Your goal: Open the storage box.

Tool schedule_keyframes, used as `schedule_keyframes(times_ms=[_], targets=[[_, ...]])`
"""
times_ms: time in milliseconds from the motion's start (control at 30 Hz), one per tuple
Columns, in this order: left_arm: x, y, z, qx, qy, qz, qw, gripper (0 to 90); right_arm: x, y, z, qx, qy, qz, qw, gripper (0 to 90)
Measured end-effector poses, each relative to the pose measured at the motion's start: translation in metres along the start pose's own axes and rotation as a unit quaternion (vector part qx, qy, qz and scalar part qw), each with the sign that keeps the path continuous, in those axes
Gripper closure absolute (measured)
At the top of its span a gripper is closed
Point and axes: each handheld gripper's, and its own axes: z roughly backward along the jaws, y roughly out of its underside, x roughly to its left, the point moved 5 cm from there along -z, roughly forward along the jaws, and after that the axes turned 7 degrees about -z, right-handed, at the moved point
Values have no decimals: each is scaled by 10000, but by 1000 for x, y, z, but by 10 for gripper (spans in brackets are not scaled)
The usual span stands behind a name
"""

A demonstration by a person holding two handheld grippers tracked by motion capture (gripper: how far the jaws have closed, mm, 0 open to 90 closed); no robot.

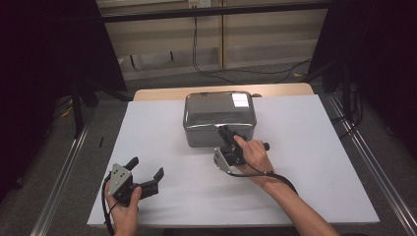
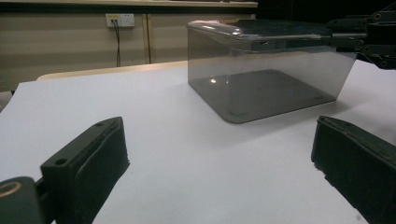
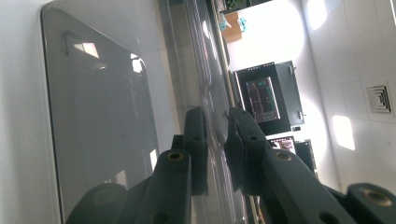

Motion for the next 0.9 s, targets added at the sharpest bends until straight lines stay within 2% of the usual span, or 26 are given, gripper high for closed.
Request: schedule_keyframes(times_ms=[300, 567, 633, 767, 900], targets=[[3, -6, -2, -171, 60, 47, 9998, 32, -2, -1, 0, -46, 13, -9, 10000, 784], [2, -13, -11, -239, 88, -95, 9996, 28, -3, -1, 0, -76, 11, -50, 10000, 784], [2, -14, -13, -203, 96, -190, 9996, 28, -5, -2, 0, -75, 17, -42, 10000, 785], [-3, -17, -19, -158, 249, -138, 9995, 12, -7, -3, 0, -91, 38, -54, 9999, 786], [-5, -21, -23, -210, 245, -316, 9990, 15, -8, -3, 0, -95, 53, -80, 9999, 786]])
